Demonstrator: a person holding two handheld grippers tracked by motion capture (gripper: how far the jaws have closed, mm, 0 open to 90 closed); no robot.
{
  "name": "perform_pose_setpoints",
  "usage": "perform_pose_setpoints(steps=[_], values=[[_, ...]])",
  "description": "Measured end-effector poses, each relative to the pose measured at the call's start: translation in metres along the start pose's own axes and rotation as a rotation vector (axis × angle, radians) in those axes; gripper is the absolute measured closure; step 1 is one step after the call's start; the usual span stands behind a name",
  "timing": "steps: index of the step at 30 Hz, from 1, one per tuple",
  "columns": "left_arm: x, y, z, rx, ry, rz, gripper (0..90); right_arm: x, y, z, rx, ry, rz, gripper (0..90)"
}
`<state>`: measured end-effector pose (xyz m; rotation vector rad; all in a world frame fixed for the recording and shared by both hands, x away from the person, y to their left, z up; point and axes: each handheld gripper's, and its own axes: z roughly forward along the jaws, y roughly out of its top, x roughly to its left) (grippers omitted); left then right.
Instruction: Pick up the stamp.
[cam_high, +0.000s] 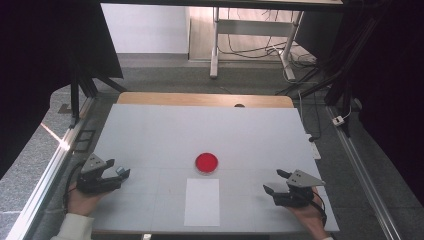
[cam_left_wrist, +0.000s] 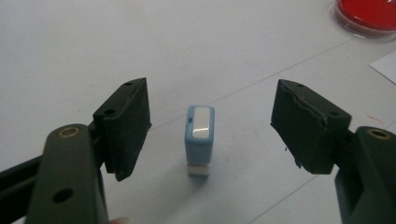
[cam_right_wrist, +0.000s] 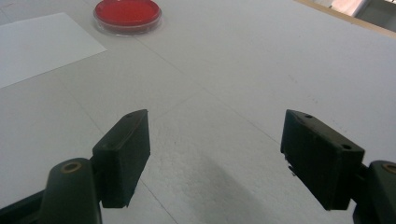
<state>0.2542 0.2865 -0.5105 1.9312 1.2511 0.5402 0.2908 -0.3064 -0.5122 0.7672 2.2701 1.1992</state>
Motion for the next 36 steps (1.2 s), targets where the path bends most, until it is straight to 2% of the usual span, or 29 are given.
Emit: perform_pose_setpoints(steps=[15,36], values=[[0.0029,-0.0053,0.0075,0.035,0.0,0.01,43.5,0.0001,-0.0001,0.0,0.001,-0.001,-0.003,23.6],[0.004,-0.0082,0.0086,0.046,-0.002,0.027,65.9,0.0004,-0.0001,0.0003,0.012,-0.002,-0.007,23.6]])
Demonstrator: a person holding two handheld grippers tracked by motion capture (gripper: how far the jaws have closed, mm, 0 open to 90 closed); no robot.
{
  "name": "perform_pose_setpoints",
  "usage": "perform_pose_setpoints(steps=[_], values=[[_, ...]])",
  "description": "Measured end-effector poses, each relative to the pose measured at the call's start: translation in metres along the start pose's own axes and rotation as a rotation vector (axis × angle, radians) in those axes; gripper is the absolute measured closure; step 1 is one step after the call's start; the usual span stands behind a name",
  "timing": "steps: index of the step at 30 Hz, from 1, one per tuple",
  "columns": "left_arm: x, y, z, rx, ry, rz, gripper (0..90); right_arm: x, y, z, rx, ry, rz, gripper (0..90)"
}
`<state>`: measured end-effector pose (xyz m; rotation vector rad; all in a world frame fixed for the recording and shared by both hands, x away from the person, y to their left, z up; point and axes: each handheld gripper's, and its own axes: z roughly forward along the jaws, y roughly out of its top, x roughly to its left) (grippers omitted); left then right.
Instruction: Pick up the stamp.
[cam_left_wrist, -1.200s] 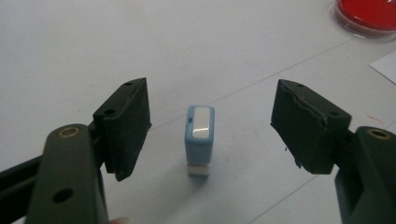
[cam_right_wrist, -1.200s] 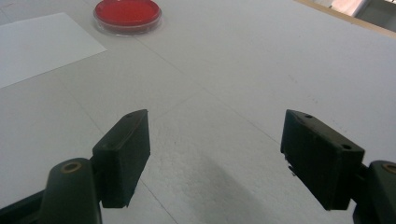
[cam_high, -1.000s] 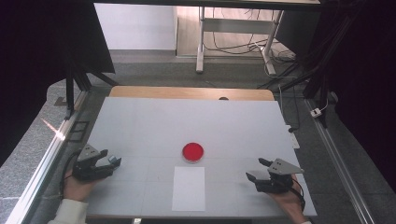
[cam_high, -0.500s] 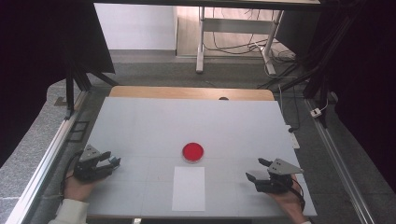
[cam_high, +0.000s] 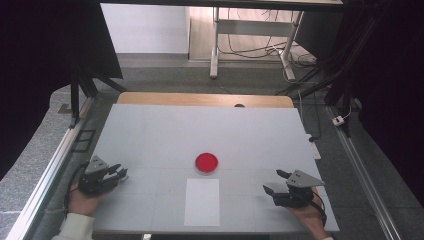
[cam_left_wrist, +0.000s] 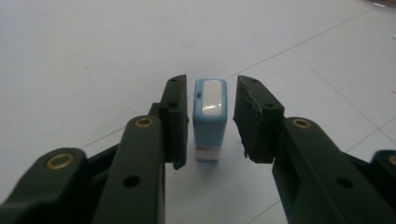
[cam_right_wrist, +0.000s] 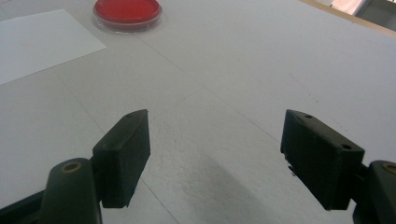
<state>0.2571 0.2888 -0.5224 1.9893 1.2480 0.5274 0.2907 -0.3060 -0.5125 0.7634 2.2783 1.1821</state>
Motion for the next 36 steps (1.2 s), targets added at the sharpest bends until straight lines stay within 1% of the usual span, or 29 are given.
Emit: perform_pose_setpoints(steps=[3,6,8,13,14,16,21,26,32,36], values=[[0.0004,-0.0002,-0.0001,0.003,-0.001,0.001,68.4,0.0002,0.0,0.0,0.003,0.0,0.001,23.6],[0.0005,-0.0004,-0.0002,0.006,-0.001,0.004,73.3,0.0003,0.0,0.0001,0.002,0.0,0.001,23.6],[0.0005,-0.0003,-0.0004,0.006,-0.001,0.003,74.2,0.0003,0.0,0.0001,0.001,0.001,0.001,23.7],[0.0007,-0.0001,-0.0009,0.006,-0.007,-0.001,75.0,0.0005,0.0001,-0.0003,0.0,-0.001,-0.001,23.7],[0.0011,-0.0001,-0.001,0.004,-0.009,-0.001,75.0,0.0007,-0.0001,0.0001,-0.006,0.0,0.002,23.7],[0.0014,-0.0002,-0.0011,0.005,-0.008,-0.005,75.1,0.0006,-0.0001,0.0,0.0,0.0,0.0,23.7],[0.0016,0.0001,-0.0026,-0.004,-0.005,-0.005,75.1,0.0009,0.0001,-0.0001,0.001,-0.006,-0.003,23.8],[0.0012,0.0009,-0.0048,-0.019,-0.003,-0.008,75.1,0.0011,0.0002,-0.0003,-0.01,-0.005,-0.003,24.3],[-0.0007,0.0035,-0.0075,-0.043,-0.021,-0.017,75.1,0.0012,0.0006,-0.0009,-0.013,-0.005,-0.005,24.4],[-0.0038,0.0064,-0.0094,-0.057,-0.036,-0.014,75.1,0.001,0.0007,-0.0011,-0.015,-0.007,-0.004,24.4]])
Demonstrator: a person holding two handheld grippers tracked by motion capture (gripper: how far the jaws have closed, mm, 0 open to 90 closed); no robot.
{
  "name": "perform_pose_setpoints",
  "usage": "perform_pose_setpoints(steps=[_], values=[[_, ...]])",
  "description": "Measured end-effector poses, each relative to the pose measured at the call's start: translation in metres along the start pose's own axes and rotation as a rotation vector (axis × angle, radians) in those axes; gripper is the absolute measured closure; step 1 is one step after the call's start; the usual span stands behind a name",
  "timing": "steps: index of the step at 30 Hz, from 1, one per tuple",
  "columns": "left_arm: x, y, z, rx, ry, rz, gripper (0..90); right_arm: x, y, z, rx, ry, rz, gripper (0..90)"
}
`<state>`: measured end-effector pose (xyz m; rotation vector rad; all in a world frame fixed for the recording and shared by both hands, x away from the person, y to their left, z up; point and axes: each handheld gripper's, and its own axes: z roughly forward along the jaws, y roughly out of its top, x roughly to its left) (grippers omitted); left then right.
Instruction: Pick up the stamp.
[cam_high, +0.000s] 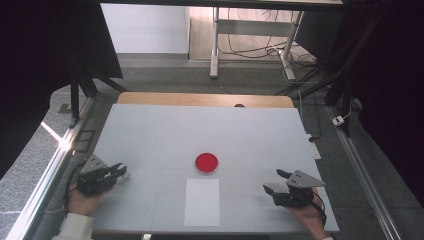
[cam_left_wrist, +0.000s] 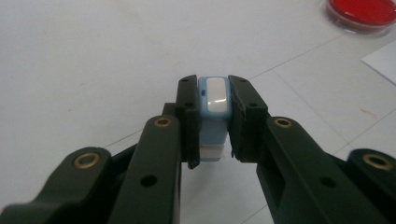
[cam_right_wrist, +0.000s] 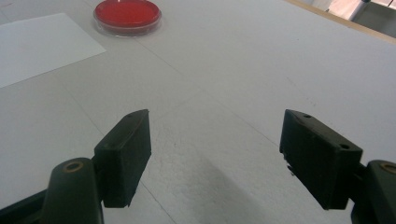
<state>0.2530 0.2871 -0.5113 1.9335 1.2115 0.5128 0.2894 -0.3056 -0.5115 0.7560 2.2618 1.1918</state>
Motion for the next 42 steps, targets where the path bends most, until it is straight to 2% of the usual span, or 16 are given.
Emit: perform_pose_setpoints(steps=[23,42], values=[[-0.026,0.02,-0.002,-0.076,-0.101,0.021,75.0,0.001,0.001,0.0,-0.014,-0.014,0.0,24.9],[-0.04,0.033,0.006,-0.084,-0.14,0.043,75.0,0.002,0.002,0.0,-0.012,-0.021,-0.003,25.0]])
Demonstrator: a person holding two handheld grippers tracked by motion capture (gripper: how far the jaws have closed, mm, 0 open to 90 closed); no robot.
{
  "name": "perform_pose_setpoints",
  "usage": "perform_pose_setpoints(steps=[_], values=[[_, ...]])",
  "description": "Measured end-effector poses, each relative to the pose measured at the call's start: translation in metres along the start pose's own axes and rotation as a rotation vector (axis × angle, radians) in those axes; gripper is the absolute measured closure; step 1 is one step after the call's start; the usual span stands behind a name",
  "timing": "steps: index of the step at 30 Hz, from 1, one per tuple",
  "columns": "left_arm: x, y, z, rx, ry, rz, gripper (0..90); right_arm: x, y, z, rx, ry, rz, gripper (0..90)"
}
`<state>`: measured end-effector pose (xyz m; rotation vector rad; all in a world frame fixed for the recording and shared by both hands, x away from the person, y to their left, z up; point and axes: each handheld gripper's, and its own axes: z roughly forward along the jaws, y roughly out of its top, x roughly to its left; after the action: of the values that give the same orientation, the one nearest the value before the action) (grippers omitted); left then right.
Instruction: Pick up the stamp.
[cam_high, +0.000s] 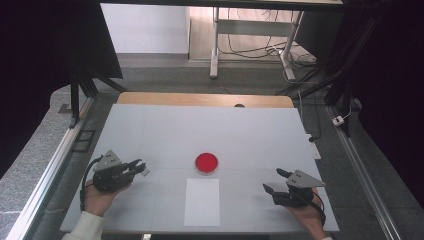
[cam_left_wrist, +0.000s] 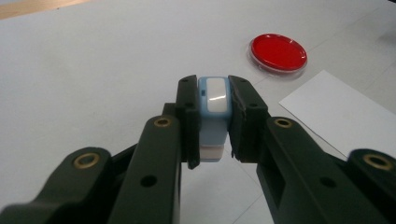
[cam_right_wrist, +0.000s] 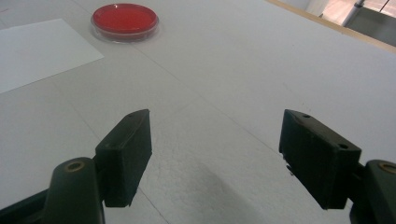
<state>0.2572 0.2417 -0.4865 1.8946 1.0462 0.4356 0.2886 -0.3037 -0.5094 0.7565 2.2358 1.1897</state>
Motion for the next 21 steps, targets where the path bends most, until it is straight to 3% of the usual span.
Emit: perform_pose_setpoints(steps=[21], values=[[-0.012,0.008,0.012,0.006,-0.031,0.021,75.0,0.001,0.001,0.001,0.002,-0.002,-0.001,25.1]])
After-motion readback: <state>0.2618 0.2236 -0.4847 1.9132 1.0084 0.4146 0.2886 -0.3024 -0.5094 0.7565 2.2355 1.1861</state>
